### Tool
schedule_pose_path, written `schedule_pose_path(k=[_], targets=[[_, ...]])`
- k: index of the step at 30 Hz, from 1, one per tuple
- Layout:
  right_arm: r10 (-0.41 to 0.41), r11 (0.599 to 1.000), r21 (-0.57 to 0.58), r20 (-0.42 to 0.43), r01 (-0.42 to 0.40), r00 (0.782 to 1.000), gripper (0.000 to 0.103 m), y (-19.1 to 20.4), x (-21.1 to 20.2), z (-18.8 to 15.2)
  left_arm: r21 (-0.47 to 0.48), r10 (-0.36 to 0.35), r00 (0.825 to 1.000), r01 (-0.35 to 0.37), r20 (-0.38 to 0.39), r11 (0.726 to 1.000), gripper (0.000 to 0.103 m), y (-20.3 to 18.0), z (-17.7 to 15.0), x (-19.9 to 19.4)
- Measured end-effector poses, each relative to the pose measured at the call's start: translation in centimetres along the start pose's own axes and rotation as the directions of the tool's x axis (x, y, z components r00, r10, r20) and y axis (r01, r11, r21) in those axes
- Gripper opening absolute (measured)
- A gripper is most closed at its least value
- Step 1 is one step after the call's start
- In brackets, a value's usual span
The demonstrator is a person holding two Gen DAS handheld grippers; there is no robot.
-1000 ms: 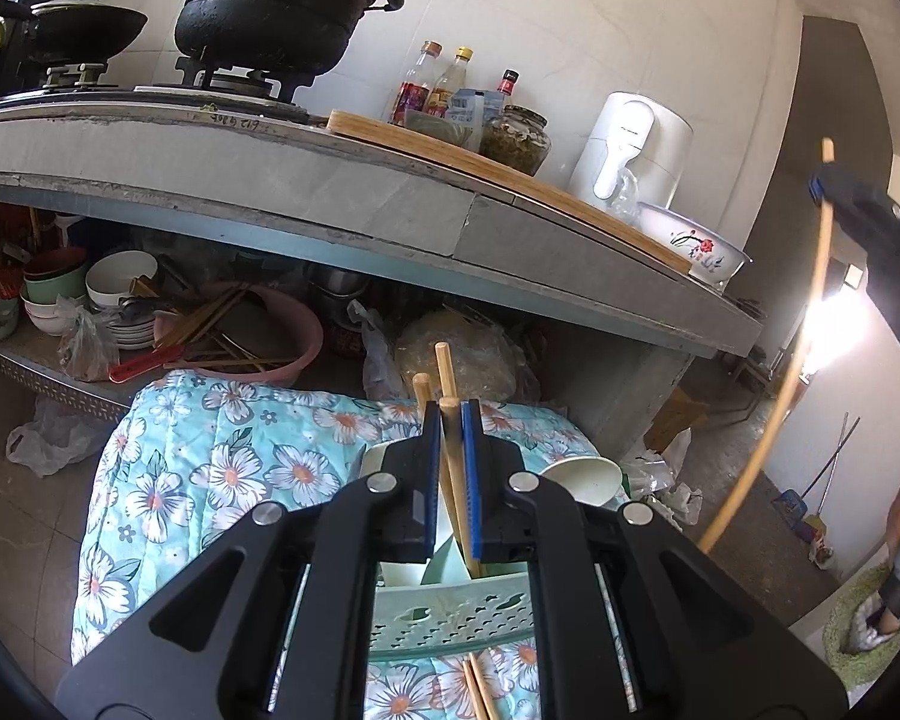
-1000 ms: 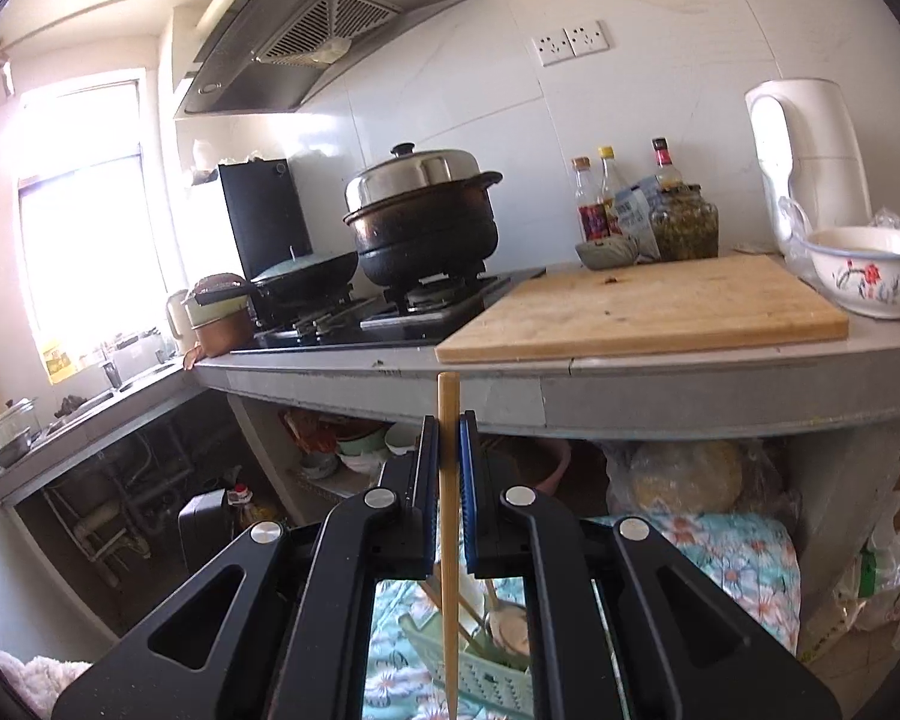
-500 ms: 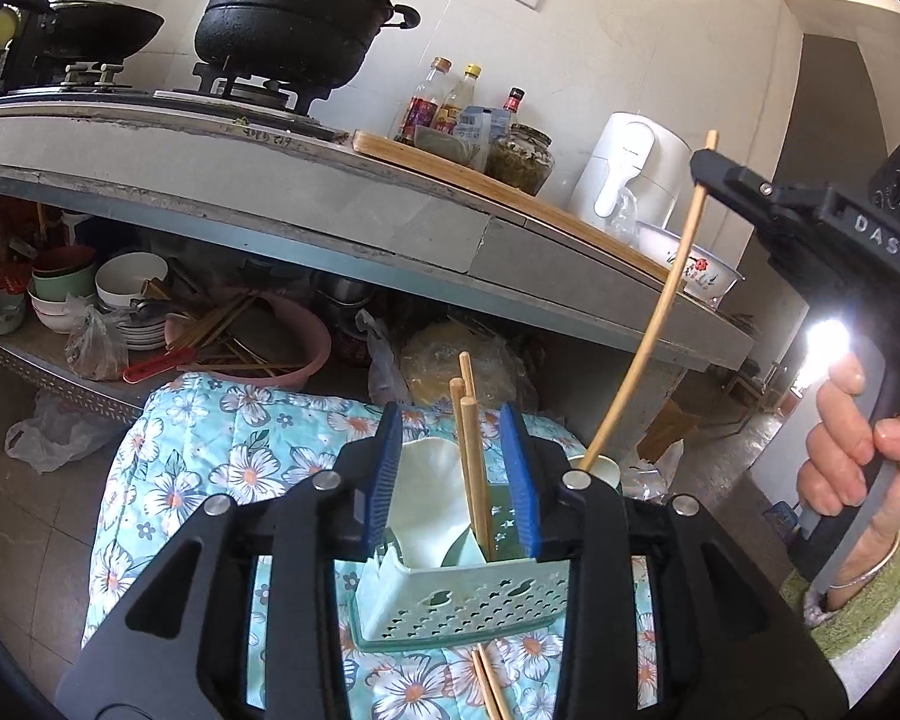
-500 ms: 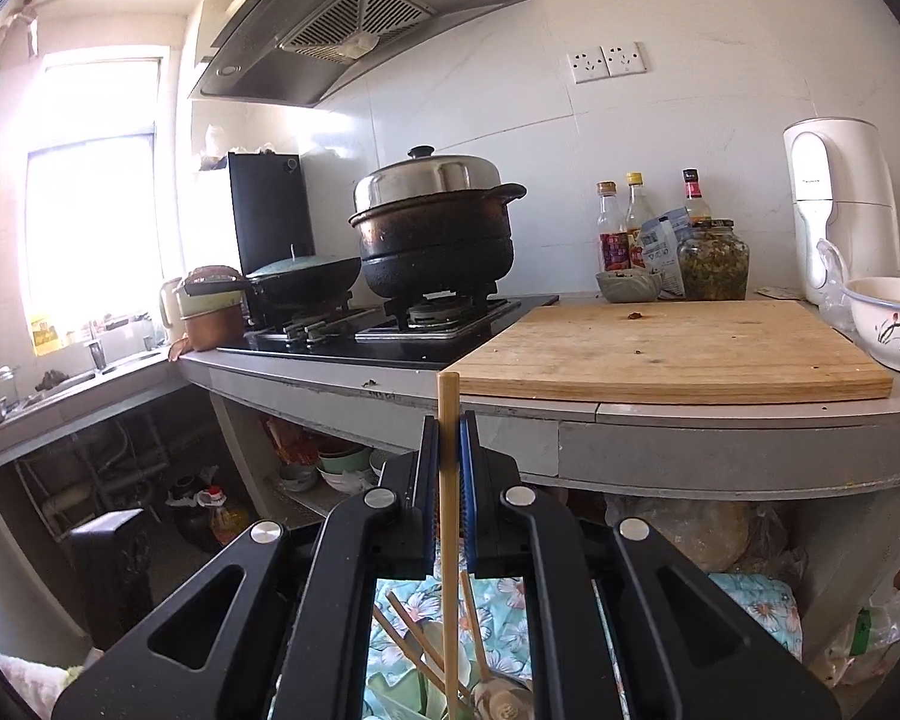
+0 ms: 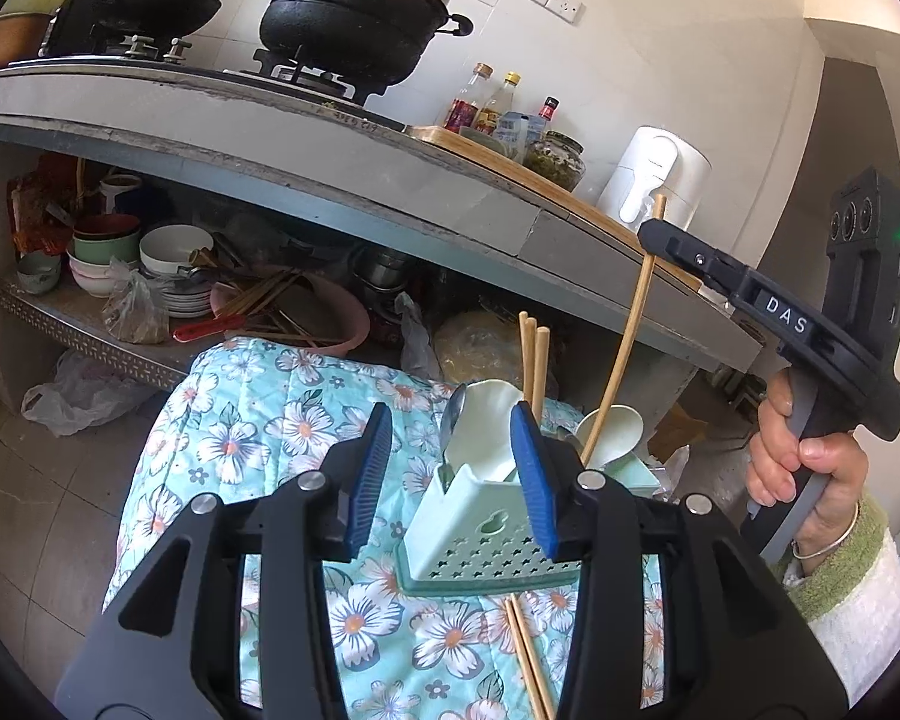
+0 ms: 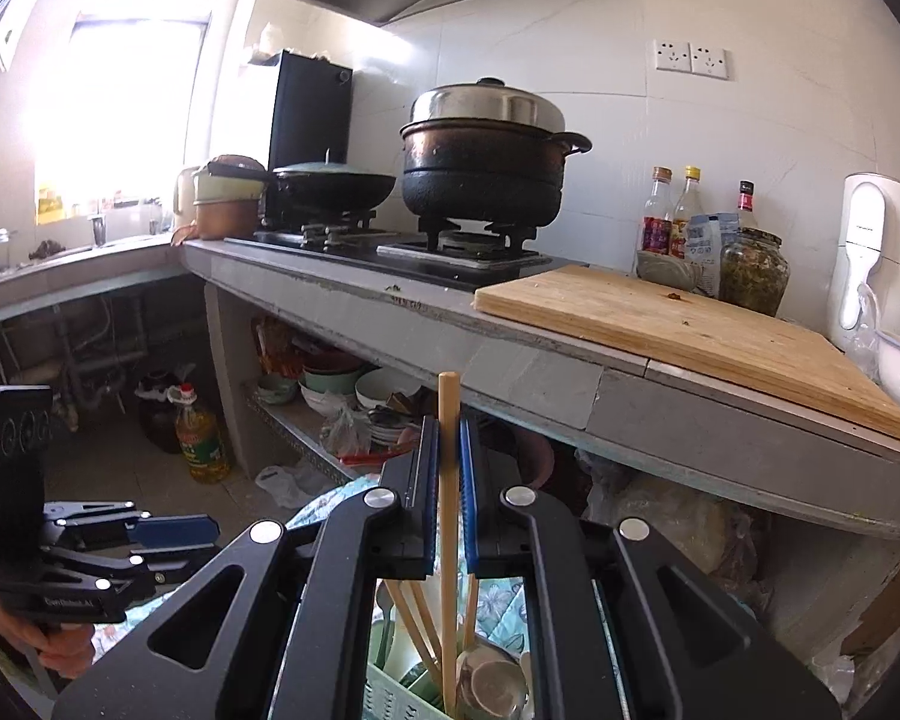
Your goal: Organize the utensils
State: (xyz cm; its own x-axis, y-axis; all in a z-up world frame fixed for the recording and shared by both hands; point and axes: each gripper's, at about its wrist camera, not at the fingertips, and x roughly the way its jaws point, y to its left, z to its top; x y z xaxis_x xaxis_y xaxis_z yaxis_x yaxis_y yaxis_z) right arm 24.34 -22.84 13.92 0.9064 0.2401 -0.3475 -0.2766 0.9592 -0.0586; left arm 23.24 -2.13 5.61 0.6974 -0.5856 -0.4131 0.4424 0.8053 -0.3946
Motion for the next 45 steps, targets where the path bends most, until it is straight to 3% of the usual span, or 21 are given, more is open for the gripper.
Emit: schedule_pose_path(k=[7, 15, 19, 22, 28, 32, 34, 37, 42, 45], targets=[[0.006, 0.997, -0.074, -0.116, -0.015, 0.993, 0.007, 1.9, 1.2, -3.4, -0.023, 0.012, 1.0, -0.012, -0.017, 1.0, 0.039, 1.4, -1.5, -0.9], [-0.01, 0.997, -0.073, -0.2, -0.004, 0.98, 0.007, 2.1, 2.0, -6.0, -0.029, 0.011, 0.999, -0.012, -0.039, 1.0, 0.042, 1.5, -2.3, -1.0], [0.001, 0.999, -0.035, -0.214, -0.009, 0.977, 0.011, 1.7, 1.7, -5.9, -0.026, 0.008, 0.999, -0.01, -0.049, 1.0, 0.043, 1.3, -2.6, -1.0], [0.013, 1.0, 0.008, -0.205, -0.012, 0.979, 0.026, 1.1, 0.9, -6.0, -0.025, 0.004, 0.998, -0.005, -0.056, 1.0, 0.045, 1.2, -2.9, -1.0], [0.062, 0.992, 0.117, -0.171, -0.042, 0.983, 0.026, 0.0, -2.2, -6.6, -0.018, -0.008, 0.997, 0.006, -0.079, 1.0, 0.045, 0.9, -3.7, -0.9], [0.138, 0.964, 0.248, -0.167, -0.094, 0.976, 0.026, -0.9, -4.6, -8.2, -0.01, -0.024, 0.994, 0.023, -0.107, 1.0, 0.046, 0.7, -4.7, -0.9], [0.187, 0.936, 0.331, -0.186, -0.118, 0.965, 0.026, -1.2, -5.3, -9.9, -0.009, -0.033, 0.991, 0.032, -0.129, 0.999, 0.046, 0.6, -5.4, -0.7], [0.268, 0.884, 0.449, -0.253, -0.133, 0.929, 0.026, -1.1, -5.2, -13.7, -0.007, -0.042, 0.984, 0.041, -0.175, 0.999, 0.046, 0.4, -6.9, -0.4], [0.38, 0.789, 0.609, -0.387, -0.076, 0.84, 0.026, -0.1, -3.4, -21.5, -0.02, -0.056, 0.964, 0.053, -0.259, 0.998, 0.046, 0.4, -9.9, -0.1], [0.451, 0.712, 0.701, -0.411, -0.042, 0.792, 0.026, 0.2, -2.5, -25.3, -0.036, -0.056, 0.951, 0.047, -0.305, 0.998, 0.046, 0.8, -11.7, 0.0]])
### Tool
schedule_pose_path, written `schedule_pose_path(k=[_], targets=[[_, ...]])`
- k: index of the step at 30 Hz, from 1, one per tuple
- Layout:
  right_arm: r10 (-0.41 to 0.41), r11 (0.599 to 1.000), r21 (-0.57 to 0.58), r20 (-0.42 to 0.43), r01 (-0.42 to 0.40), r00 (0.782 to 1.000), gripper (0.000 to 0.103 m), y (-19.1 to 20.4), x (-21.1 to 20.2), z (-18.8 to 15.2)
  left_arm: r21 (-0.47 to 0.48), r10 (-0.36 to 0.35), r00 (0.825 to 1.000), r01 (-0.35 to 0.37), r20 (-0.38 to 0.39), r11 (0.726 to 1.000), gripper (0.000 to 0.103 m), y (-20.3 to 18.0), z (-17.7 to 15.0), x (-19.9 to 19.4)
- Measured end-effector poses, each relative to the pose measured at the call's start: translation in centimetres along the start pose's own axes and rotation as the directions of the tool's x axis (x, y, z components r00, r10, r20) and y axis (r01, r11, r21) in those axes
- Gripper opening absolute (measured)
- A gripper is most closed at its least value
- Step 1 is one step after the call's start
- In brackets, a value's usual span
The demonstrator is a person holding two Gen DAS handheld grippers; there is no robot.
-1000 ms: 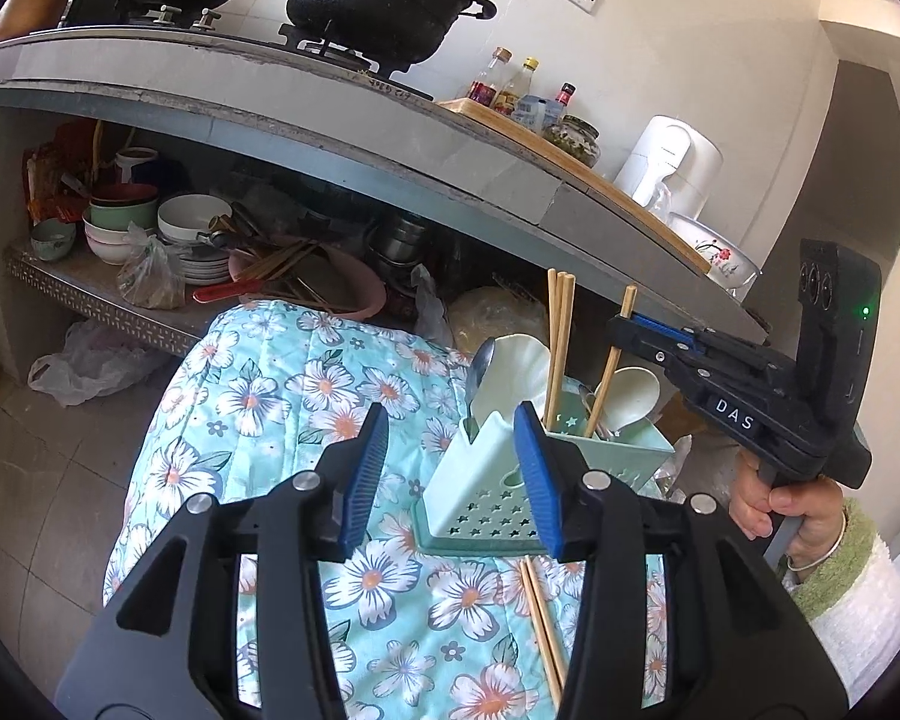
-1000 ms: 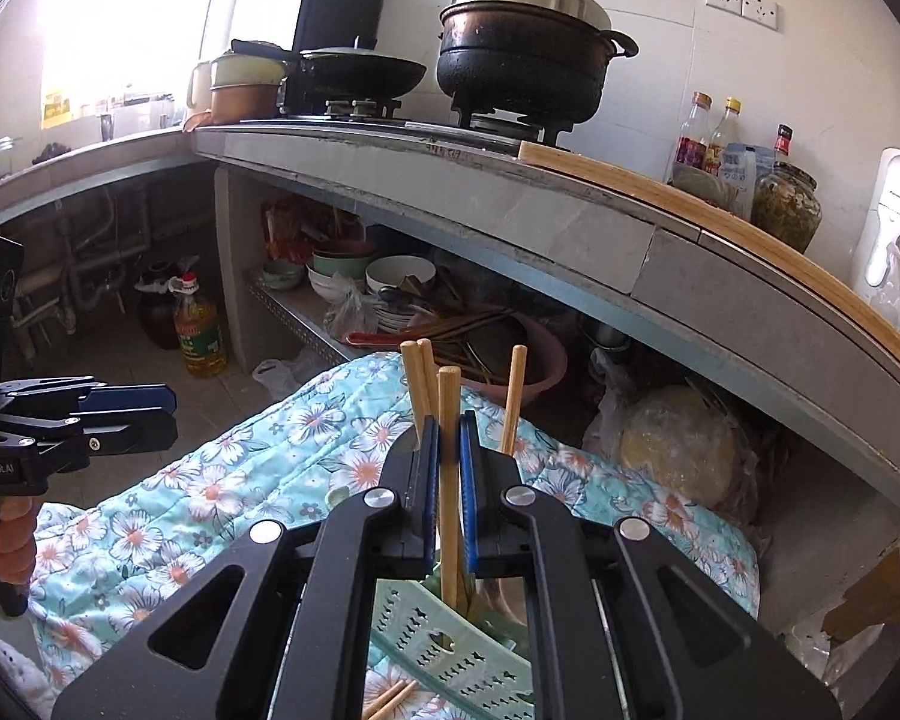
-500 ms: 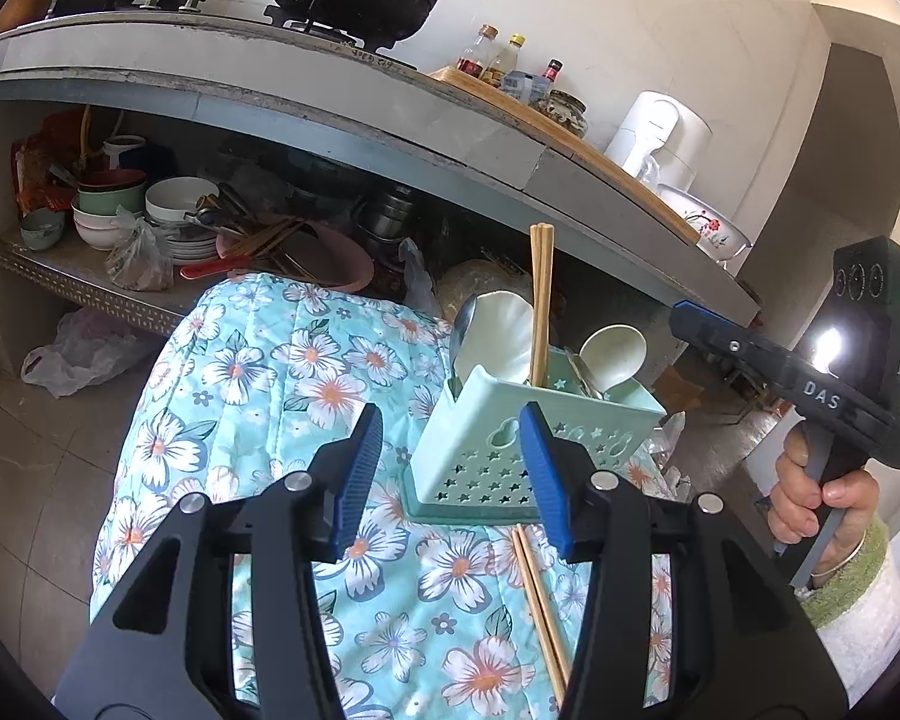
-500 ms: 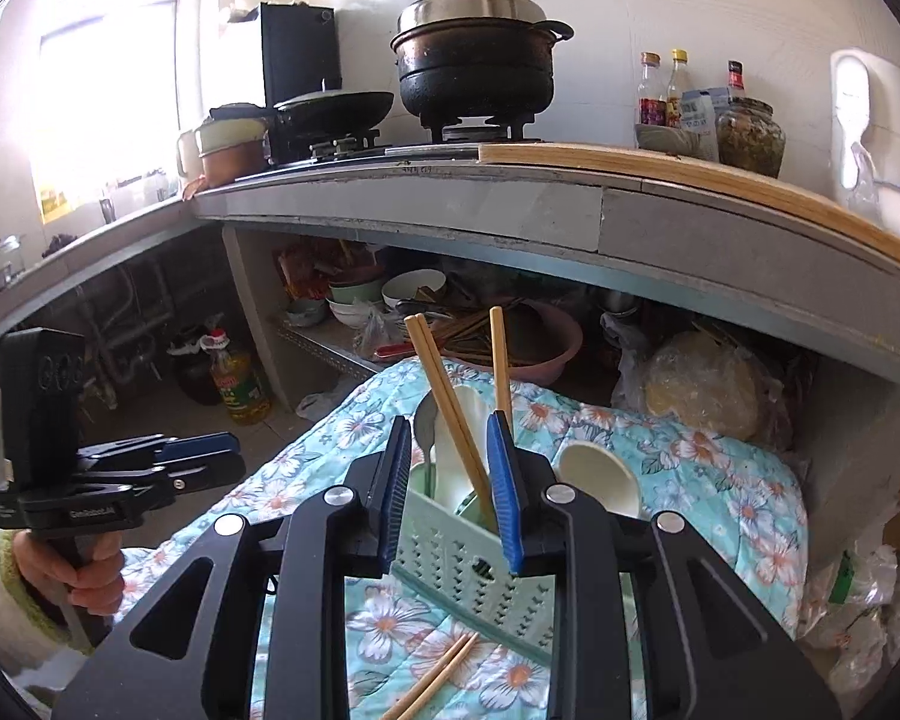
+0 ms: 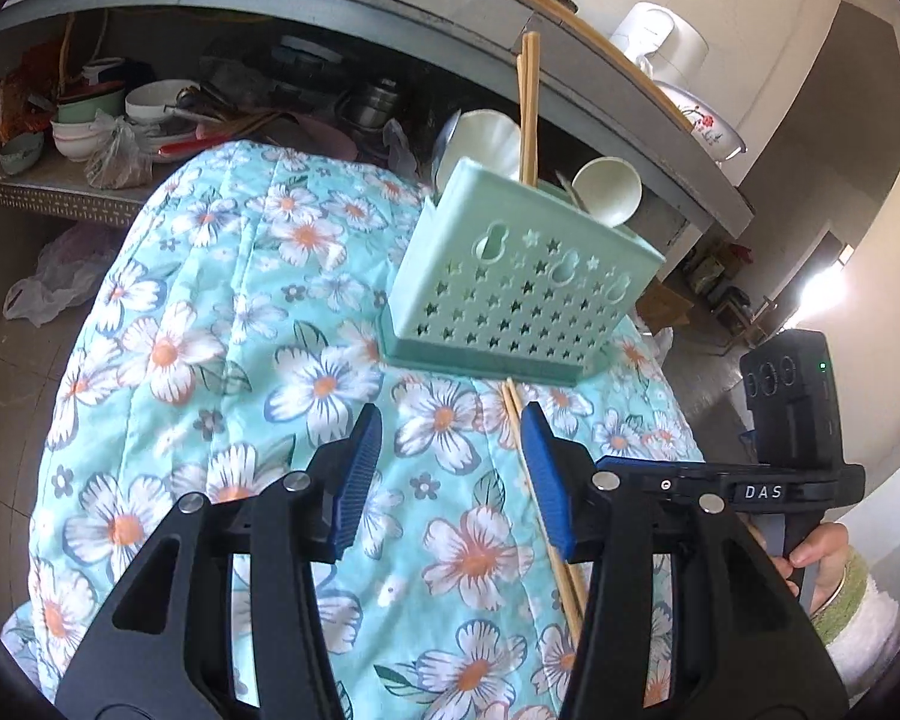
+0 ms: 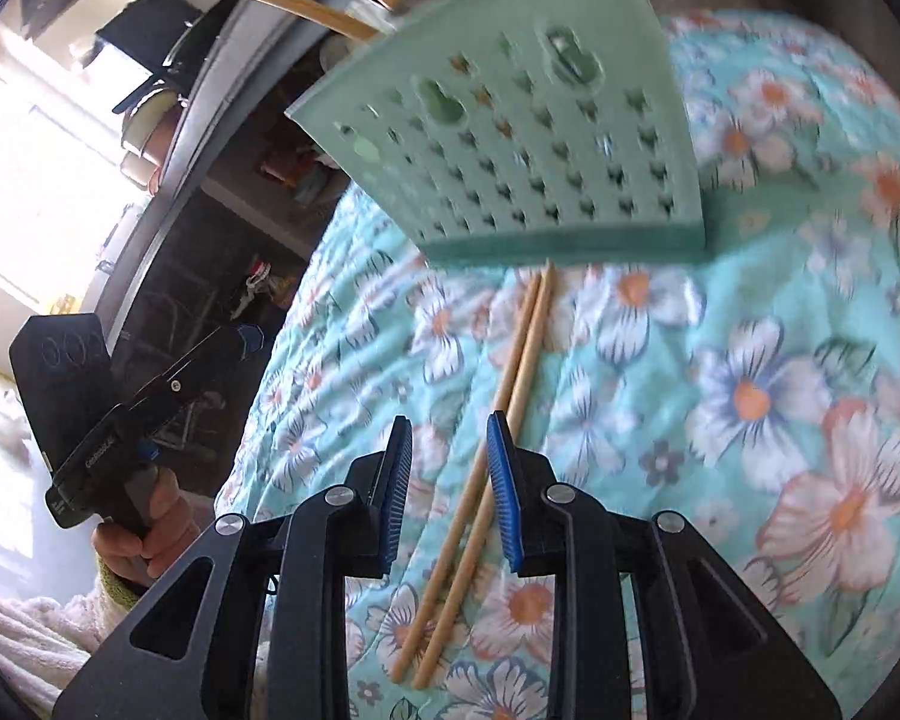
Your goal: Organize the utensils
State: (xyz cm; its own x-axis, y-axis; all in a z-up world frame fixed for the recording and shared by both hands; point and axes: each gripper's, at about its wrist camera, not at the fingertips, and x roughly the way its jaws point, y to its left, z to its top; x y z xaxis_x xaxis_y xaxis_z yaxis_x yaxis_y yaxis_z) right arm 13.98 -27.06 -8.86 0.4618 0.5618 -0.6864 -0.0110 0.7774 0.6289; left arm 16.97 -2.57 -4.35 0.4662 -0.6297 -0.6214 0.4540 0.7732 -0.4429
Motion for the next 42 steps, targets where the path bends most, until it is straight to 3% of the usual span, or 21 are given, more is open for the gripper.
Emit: schedule_pose_path(k=[5, 10, 27, 34, 42], targets=[[0.066, 0.992, 0.11, -0.059, -0.06, 0.996, 0.024, -2.1, 2.2, -2.0, -0.043, -0.002, 0.999, -0.001, -0.049, 0.999, 0.046, 0.9, -2.1, 0.6], [0.086, 0.986, 0.15, -0.095, -0.071, 0.992, 0.014, -2.9, 3.5, -2.9, -0.059, -0.002, 0.998, -0.002, -0.064, 0.998, 0.046, 1.0, -2.8, 0.9], [0.152, 0.964, 0.227, -0.044, -0.139, 0.987, 0.008, -5.8, 1.8, -3.8, -0.042, -0.039, 0.992, 0.034, -0.117, 0.999, 0.046, -1.2, -3.6, 2.9], [0.163, 0.951, 0.271, -0.039, -0.146, 0.986, 0.008, -7.8, -0.2, -4.6, 0.038, -0.053, 0.975, 0.062, -0.216, 0.997, 0.046, -4.5, -4.1, 6.6], [0.18, 0.929, 0.333, -0.018, -0.164, 0.984, 0.008, -10.6, -2.1, -5.8, 0.192, 0.08, 0.957, -0.026, -0.279, 0.981, 0.044, -8.1, -5.3, 10.3]])
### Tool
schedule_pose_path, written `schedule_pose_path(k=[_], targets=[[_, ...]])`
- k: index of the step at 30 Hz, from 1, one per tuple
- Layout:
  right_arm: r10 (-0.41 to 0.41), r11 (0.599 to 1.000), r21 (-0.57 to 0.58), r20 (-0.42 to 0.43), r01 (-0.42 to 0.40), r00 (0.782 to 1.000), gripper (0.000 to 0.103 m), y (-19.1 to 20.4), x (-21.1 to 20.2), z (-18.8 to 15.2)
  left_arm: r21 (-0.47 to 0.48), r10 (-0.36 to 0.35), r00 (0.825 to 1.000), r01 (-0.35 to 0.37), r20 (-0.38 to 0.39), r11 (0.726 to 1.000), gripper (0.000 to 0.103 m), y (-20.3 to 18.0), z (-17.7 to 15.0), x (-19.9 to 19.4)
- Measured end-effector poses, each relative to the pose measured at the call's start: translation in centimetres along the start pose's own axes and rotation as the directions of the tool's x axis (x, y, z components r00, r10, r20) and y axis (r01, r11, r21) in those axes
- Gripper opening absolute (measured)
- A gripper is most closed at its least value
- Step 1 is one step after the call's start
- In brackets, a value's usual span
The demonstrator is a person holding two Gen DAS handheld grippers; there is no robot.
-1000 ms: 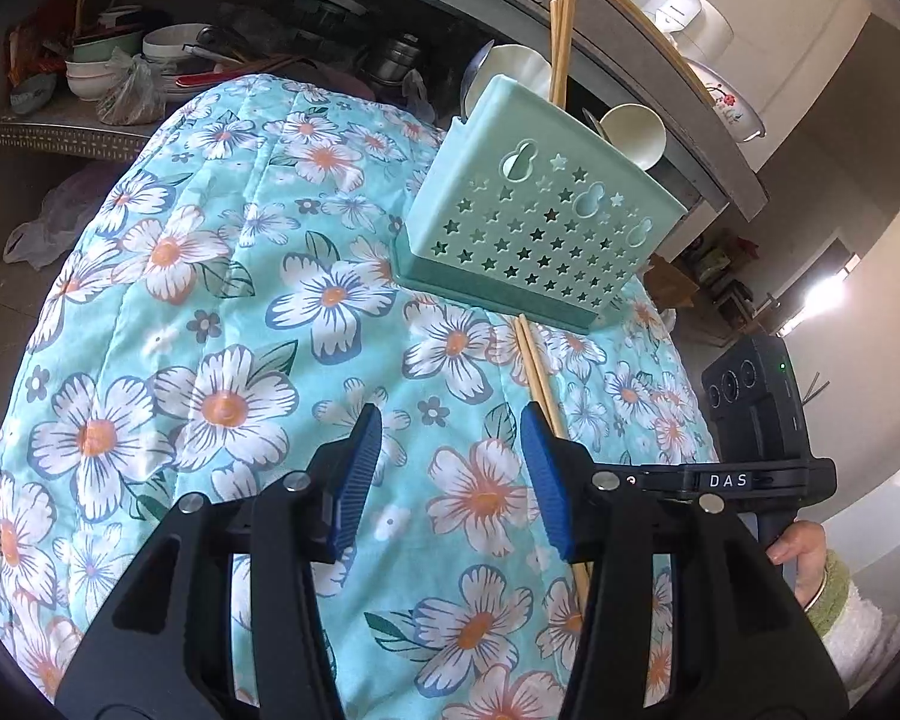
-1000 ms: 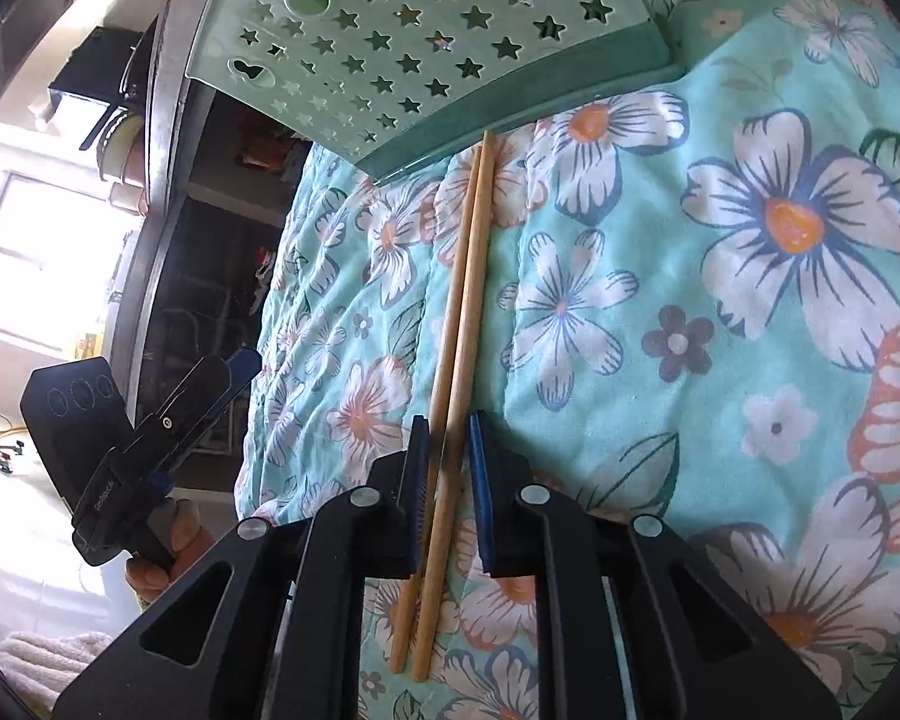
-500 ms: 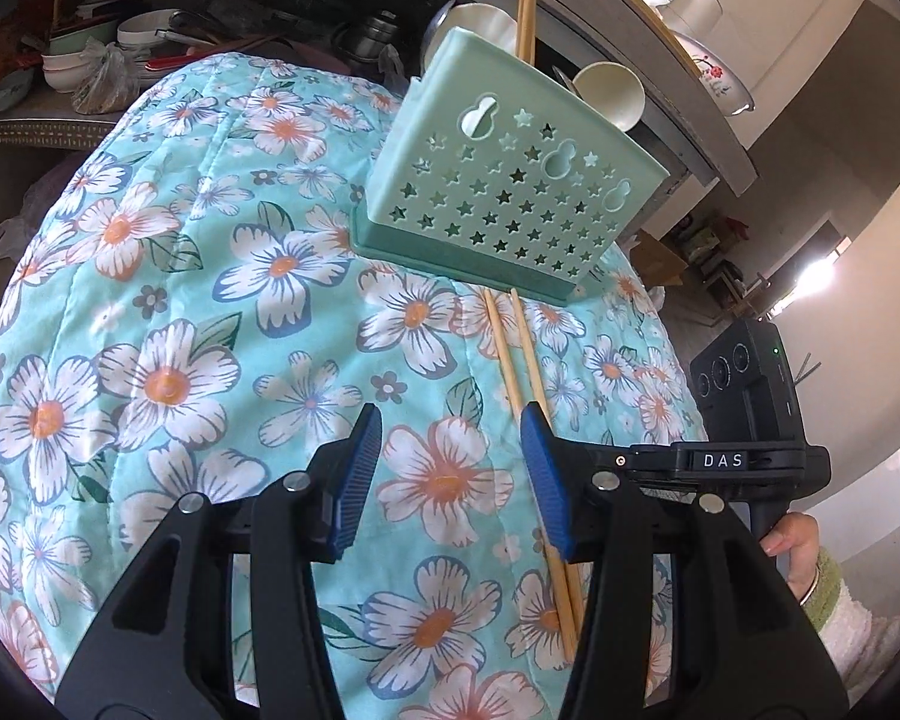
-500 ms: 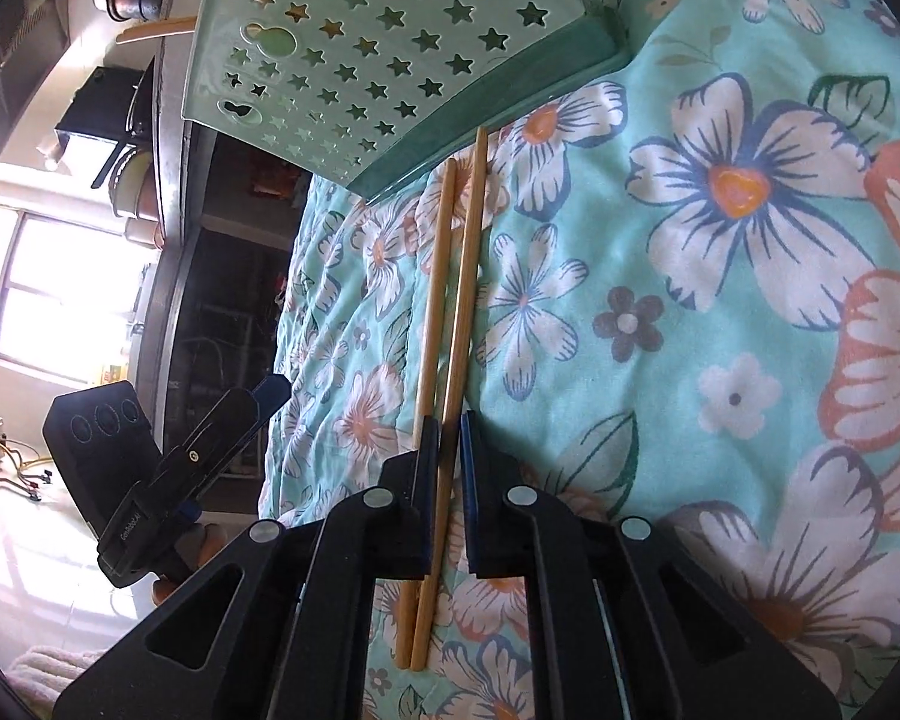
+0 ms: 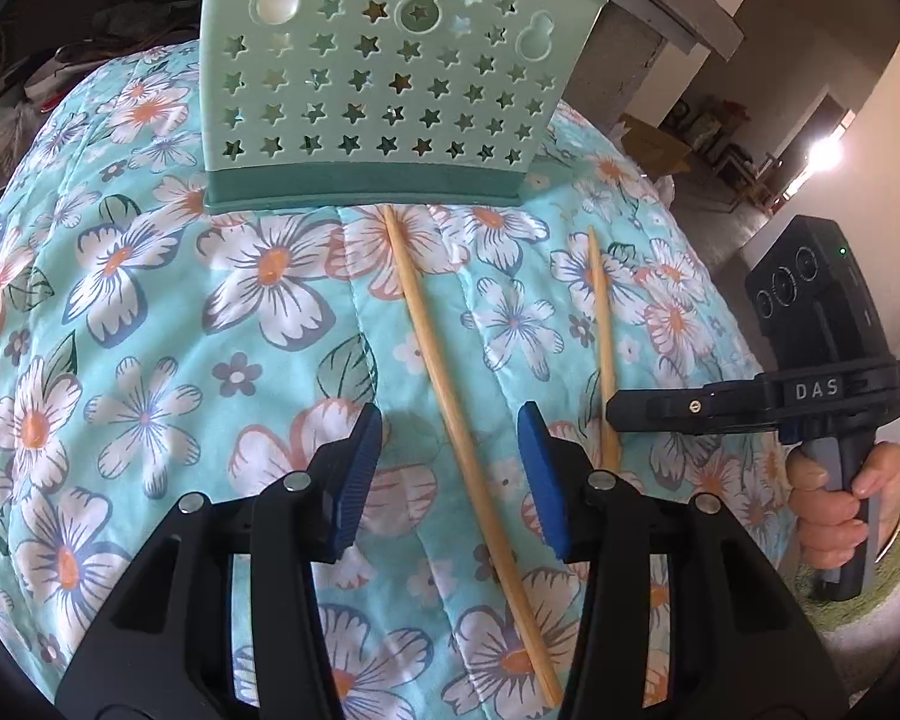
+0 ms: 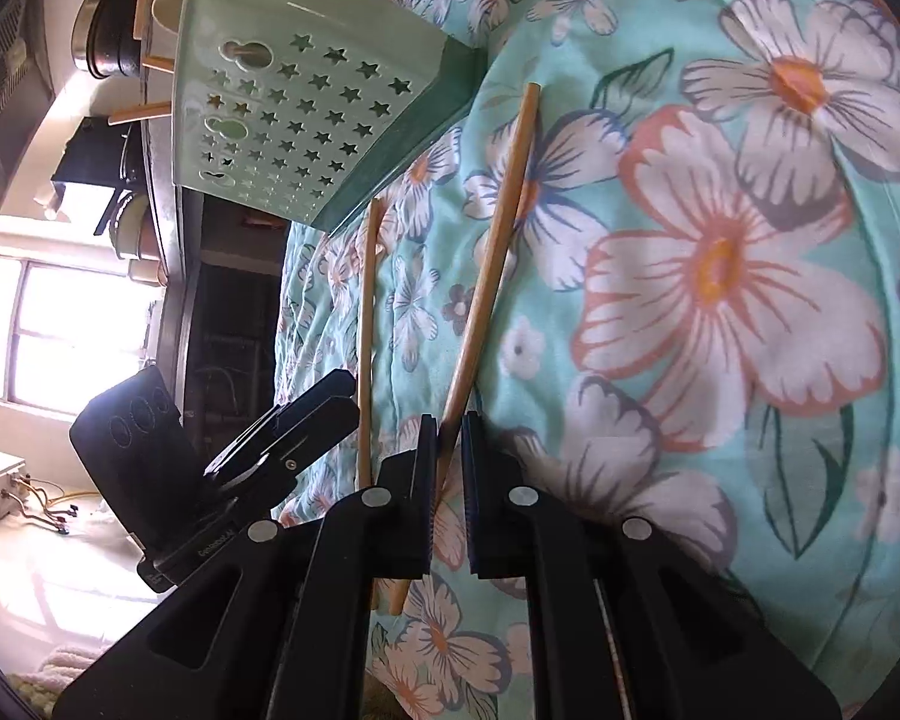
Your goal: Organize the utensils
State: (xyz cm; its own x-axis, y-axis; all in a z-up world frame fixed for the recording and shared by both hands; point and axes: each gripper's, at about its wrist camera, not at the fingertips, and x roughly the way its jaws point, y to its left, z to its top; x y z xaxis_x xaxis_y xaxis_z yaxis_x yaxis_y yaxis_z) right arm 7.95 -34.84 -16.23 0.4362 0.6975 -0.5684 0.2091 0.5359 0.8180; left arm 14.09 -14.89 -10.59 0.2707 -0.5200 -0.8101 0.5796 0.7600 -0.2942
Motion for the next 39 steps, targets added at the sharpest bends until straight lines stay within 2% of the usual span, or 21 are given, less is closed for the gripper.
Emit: schedule_pose_path(k=[4, 10, 16, 24, 28, 32, 34, 35, 39], targets=[[0.017, 1.0, 0.02, 0.0, -0.017, 1.0, 0.008, -0.4, 0.3, 0.0, -0.008, 0.051, 0.999, -0.051, -0.017, 0.999, 0.027, -0.1, 0.0, 0.8], [0.015, 1.0, 0.019, 0.005, -0.015, 1.0, 0.008, -0.3, 1.0, 0.3, -0.056, 0.044, 0.999, -0.046, -0.026, 0.997, 0.008, 0.4, 0.1, 0.9], [0.003, 1.0, -0.011, -0.018, -0.004, 1.0, 0.008, 0.6, 1.5, 0.8, -0.129, 0.057, 0.998, -0.059, -0.018, 0.99, 0.006, 1.8, -0.5, -0.3], [0.016, 0.999, -0.039, -0.117, -0.021, 0.993, 0.008, 1.7, 2.1, 0.8, -0.256, 0.099, 0.995, -0.094, 0.005, 0.962, 0.006, 5.6, -2.5, -3.3], [-0.02, 0.998, -0.069, -0.151, 0.01, 0.988, 0.009, 2.4, 2.6, 0.3, -0.29, 0.105, 0.994, -0.1, 0.003, 0.952, 0.006, 6.8, -3.1, -3.9], [-0.111, 0.983, -0.157, -0.12, 0.091, 0.987, 0.011, 4.6, 2.3, 0.3, -0.292, 0.101, 0.995, -0.097, -0.002, 0.952, 0.006, 6.9, -3.0, -3.6], [-0.147, 0.972, -0.195, -0.084, 0.129, 0.986, 0.025, 5.7, 1.9, 0.8, -0.291, 0.1, 0.995, -0.097, -0.004, 0.952, 0.006, 6.9, -3.0, -3.4], [-0.16, 0.969, -0.201, -0.065, 0.144, 0.985, 0.027, 6.1, 1.8, 1.2, -0.293, 0.098, 0.995, -0.095, -0.005, 0.951, 0.006, 6.9, -2.9, -3.3], [-0.235, 0.953, -0.192, 0.012, 0.233, 0.972, 0.028, 6.0, 1.5, 3.3, -0.303, 0.089, 0.996, -0.087, -0.006, 0.949, 0.006, 7.1, -3.1, -3.3]])
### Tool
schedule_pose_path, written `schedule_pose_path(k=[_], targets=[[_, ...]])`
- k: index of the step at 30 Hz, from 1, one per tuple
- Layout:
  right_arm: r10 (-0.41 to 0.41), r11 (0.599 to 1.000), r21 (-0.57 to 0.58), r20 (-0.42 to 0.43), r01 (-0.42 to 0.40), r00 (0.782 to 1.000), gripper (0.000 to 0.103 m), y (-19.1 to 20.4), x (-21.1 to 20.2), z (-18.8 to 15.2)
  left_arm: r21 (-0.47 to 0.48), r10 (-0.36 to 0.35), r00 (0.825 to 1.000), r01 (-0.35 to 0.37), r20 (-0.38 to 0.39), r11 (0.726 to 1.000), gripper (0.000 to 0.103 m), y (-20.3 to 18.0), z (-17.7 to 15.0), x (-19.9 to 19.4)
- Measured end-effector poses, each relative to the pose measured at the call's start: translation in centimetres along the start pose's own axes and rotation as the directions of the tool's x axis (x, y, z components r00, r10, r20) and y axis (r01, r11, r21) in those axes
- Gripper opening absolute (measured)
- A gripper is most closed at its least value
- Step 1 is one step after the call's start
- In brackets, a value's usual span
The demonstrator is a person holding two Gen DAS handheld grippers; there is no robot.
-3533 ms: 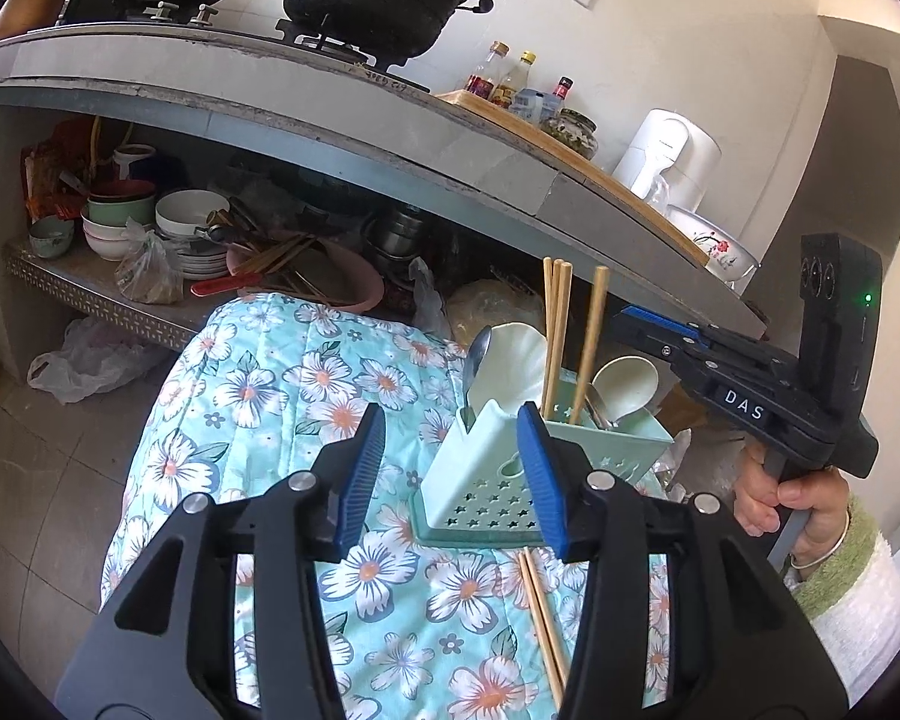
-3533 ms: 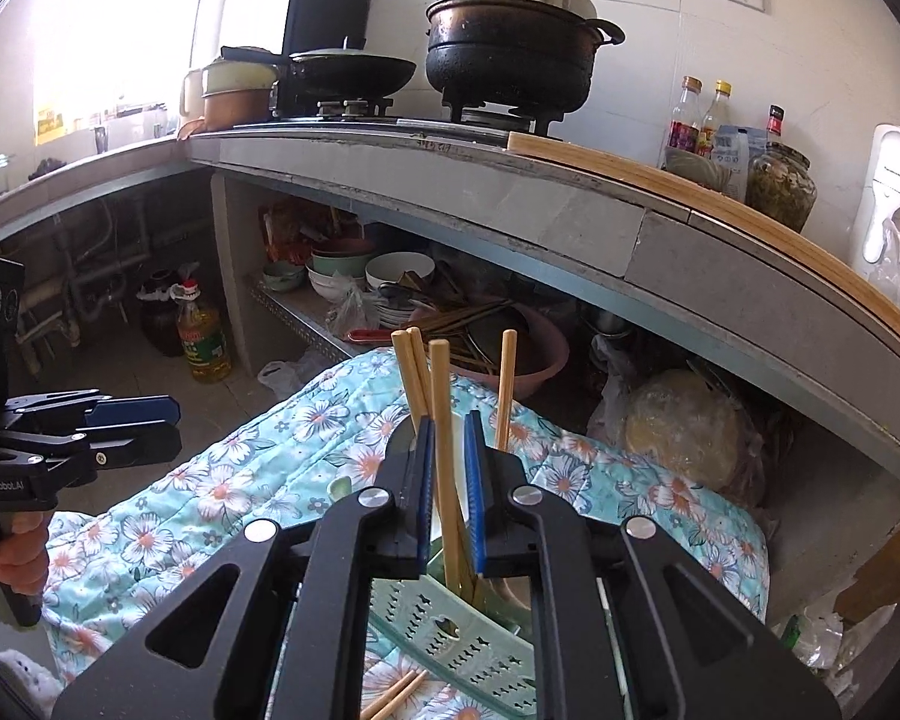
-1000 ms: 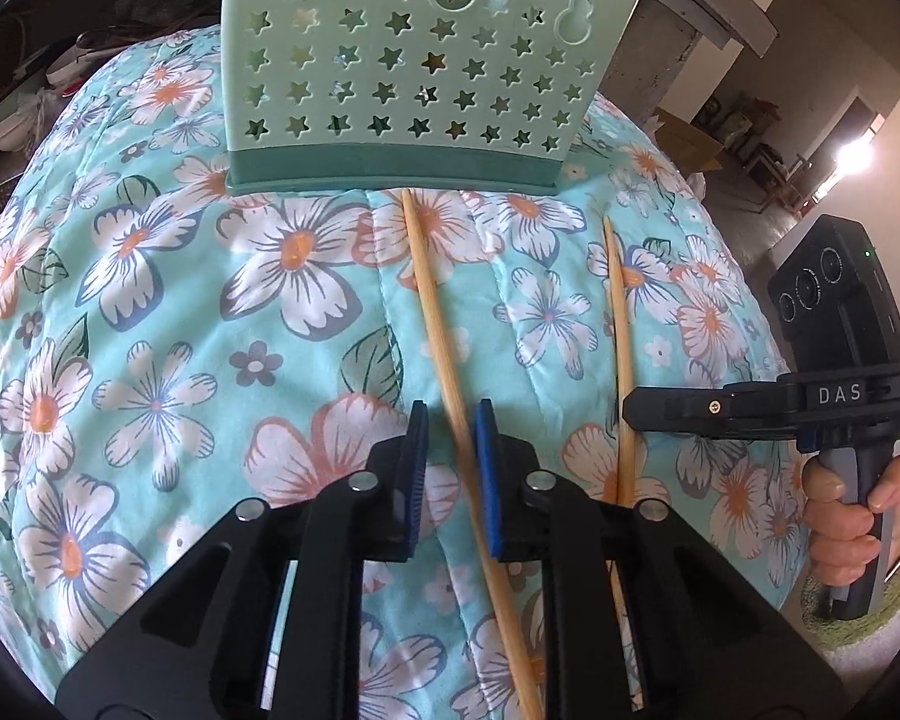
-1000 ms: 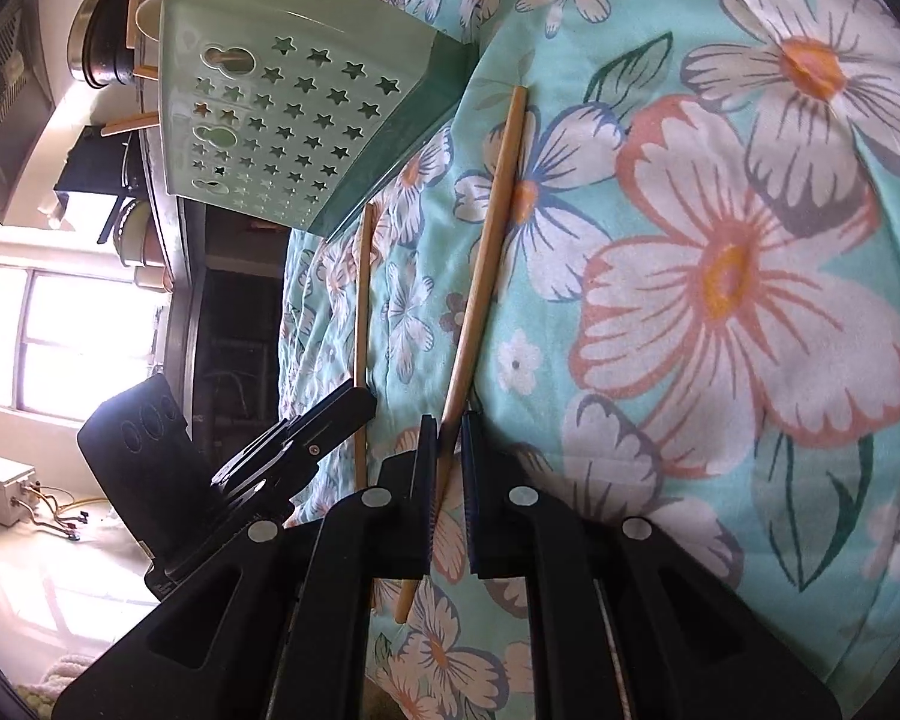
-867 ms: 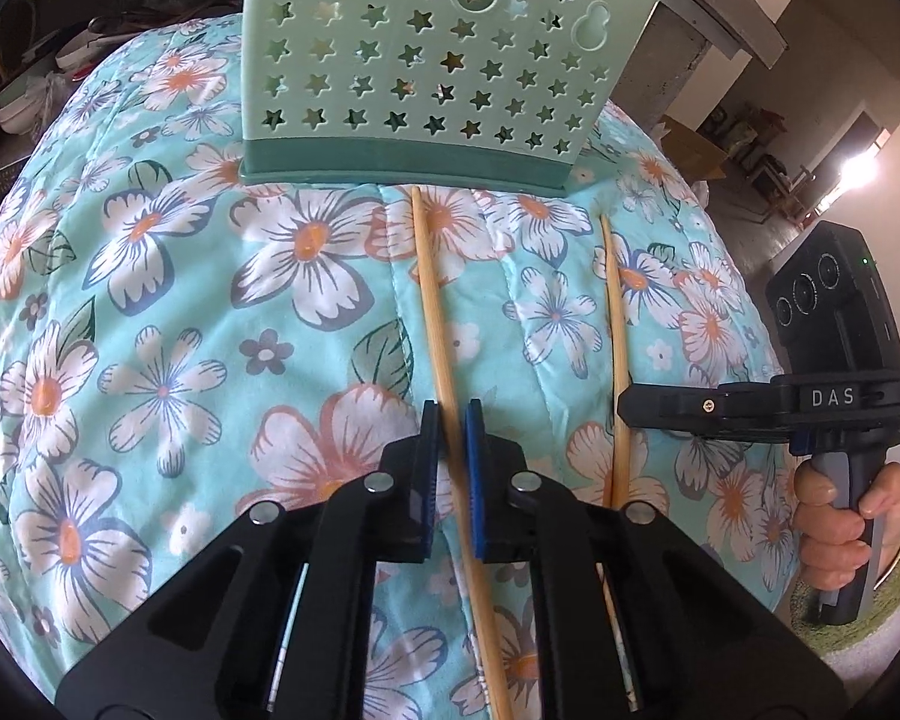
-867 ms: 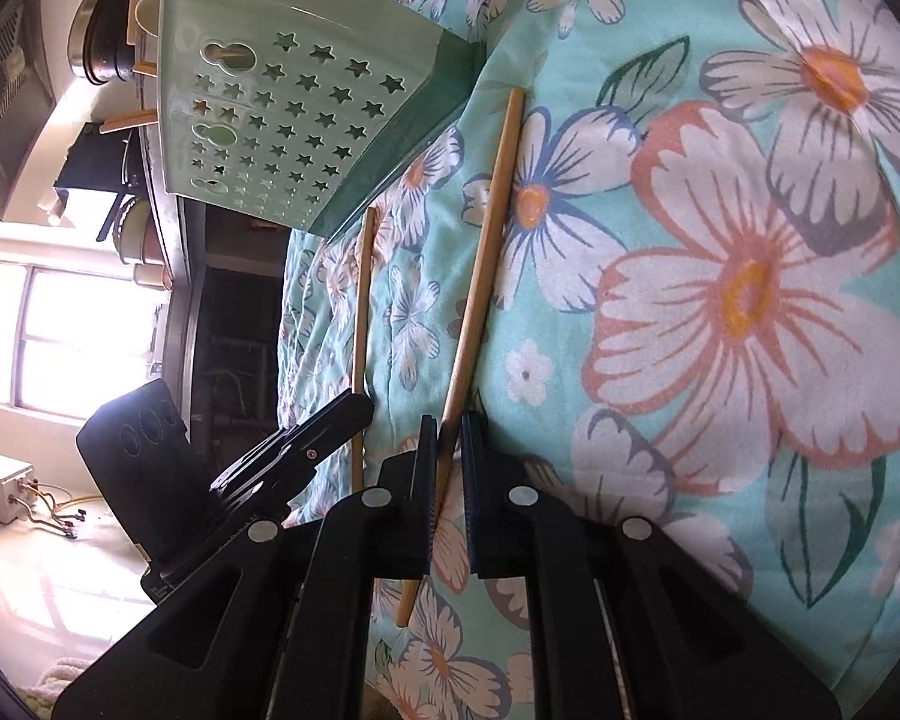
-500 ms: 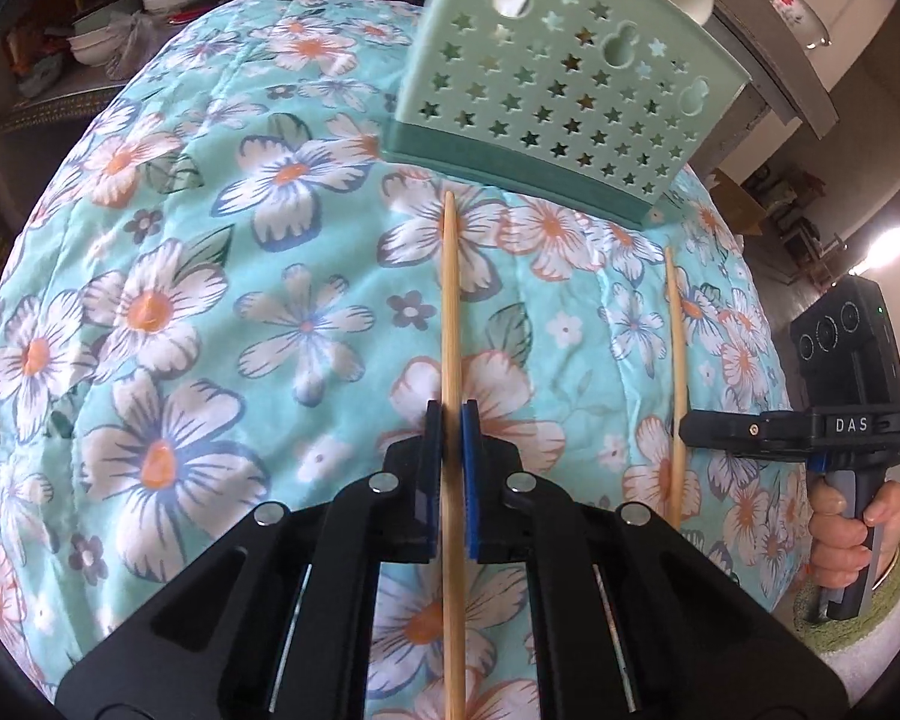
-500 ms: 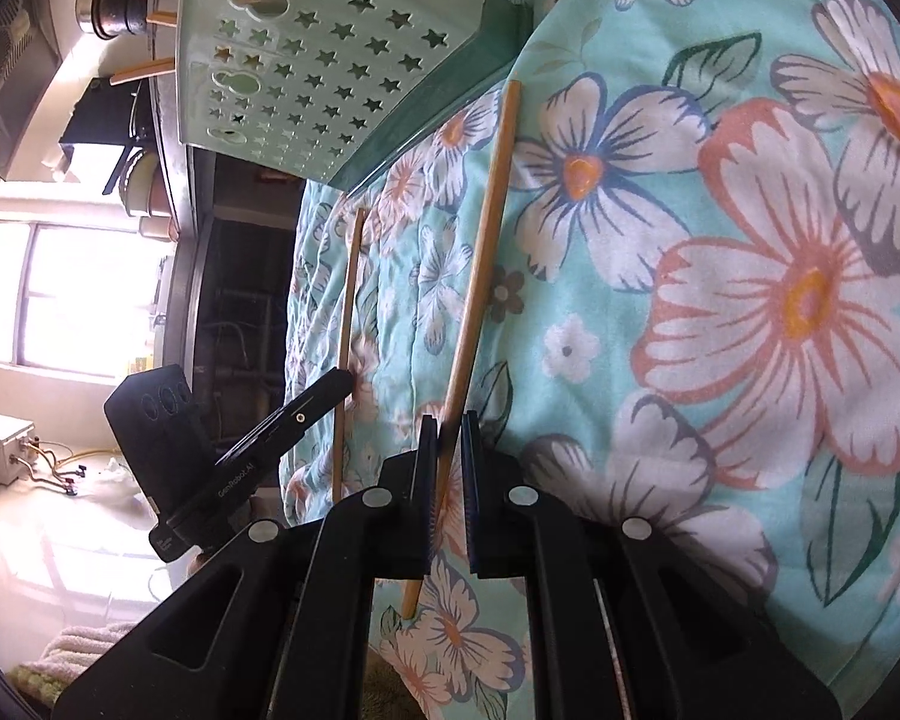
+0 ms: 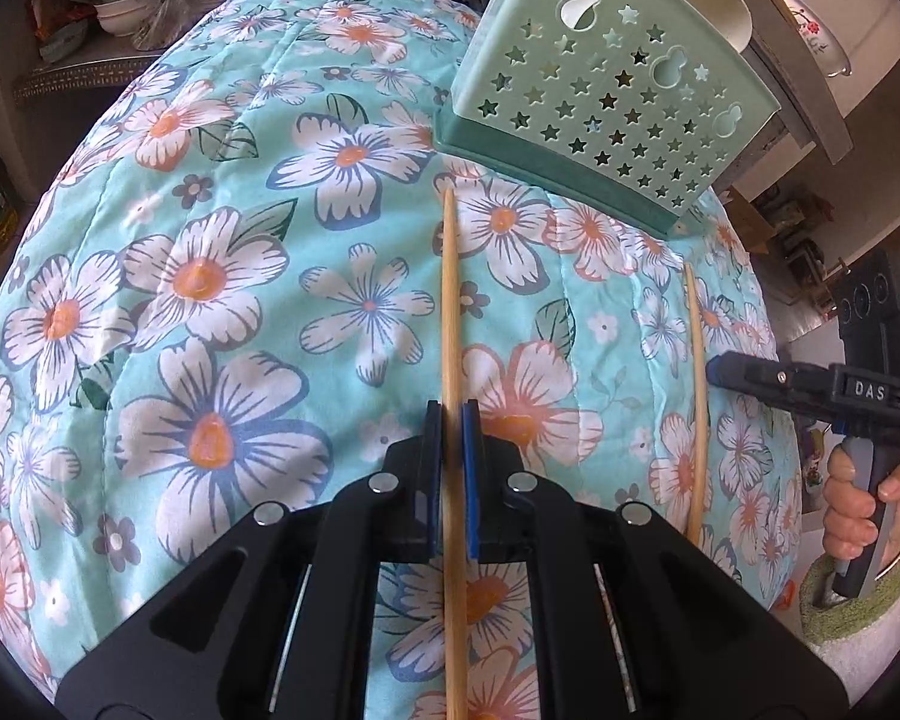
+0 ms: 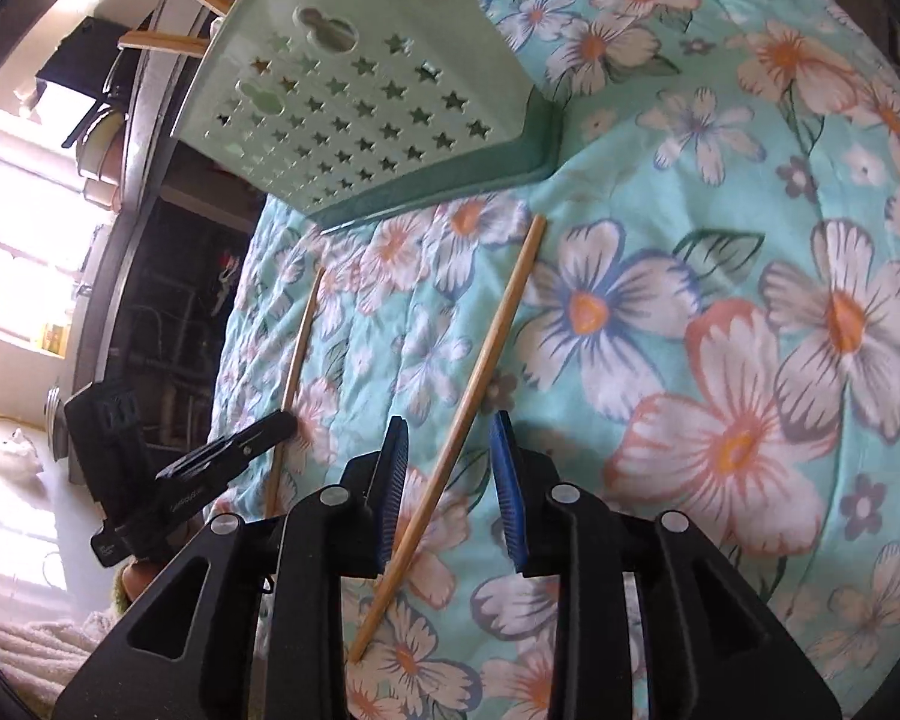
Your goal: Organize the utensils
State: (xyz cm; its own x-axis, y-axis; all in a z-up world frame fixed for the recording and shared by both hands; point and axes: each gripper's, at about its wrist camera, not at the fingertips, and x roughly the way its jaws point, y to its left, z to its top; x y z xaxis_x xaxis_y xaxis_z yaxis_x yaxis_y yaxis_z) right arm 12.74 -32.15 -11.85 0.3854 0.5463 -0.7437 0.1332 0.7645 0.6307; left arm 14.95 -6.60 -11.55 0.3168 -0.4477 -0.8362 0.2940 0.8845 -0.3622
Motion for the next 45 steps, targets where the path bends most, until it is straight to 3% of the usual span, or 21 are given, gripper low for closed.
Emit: schedule_pose_path(k=[5, 8, 10, 15, 24, 32, 39, 45], targets=[[-0.079, 0.997, 0.026, 0.057, 0.078, 0.995, 0.028, -1.0, 0.8, 2.1, 0.002, 0.0, 1.0, 0.0, -0.001, 1.0, 0.006, 0.0, 0.0, -0.1], [-0.103, 0.994, 0.03, 0.085, 0.101, 0.991, 0.018, -1.5, 1.3, 2.5, 0.003, 0.002, 1.0, -0.002, -0.006, 1.0, 0.006, 0.0, -0.1, 0.0], [-0.094, 0.995, 0.037, 0.091, 0.091, 0.991, 0.013, -1.5, 1.6, 2.8, 0.011, 0.003, 1.0, -0.003, -0.008, 1.0, 0.006, 0.0, -0.2, 0.0], [-0.073, 0.997, 0.004, 0.076, 0.073, 0.994, 0.012, -0.3, 2.3, 2.6, 0.034, -0.017, 0.999, 0.018, -0.031, 0.999, 0.006, -0.2, 0.6, 0.3], [-0.066, 0.998, -0.007, 0.062, 0.067, 0.996, 0.012, 0.1, 2.9, 2.6, 0.107, 0.007, 0.999, -0.003, -0.035, 0.994, 0.022, -1.4, 5.3, 1.5], [-0.064, 0.998, -0.011, 0.054, 0.064, 0.996, 0.012, -0.6, 2.7, 2.7, 0.166, 0.086, 0.995, -0.078, -0.041, 0.983, 0.022, -2.0, 9.3, 3.7], [-0.064, 0.998, -0.014, 0.045, 0.065, 0.997, 0.012, -0.8, 2.4, 3.0, 0.212, 0.14, 0.989, -0.125, -0.056, 0.969, 0.021, -3.0, 11.0, 5.9], [-0.068, 0.998, -0.014, 0.044, 0.069, 0.997, 0.013, -0.7, 2.1, 3.8, 0.205, 0.155, 0.986, -0.14, -0.057, 0.969, 0.011, -3.0, 11.8, 6.4]])
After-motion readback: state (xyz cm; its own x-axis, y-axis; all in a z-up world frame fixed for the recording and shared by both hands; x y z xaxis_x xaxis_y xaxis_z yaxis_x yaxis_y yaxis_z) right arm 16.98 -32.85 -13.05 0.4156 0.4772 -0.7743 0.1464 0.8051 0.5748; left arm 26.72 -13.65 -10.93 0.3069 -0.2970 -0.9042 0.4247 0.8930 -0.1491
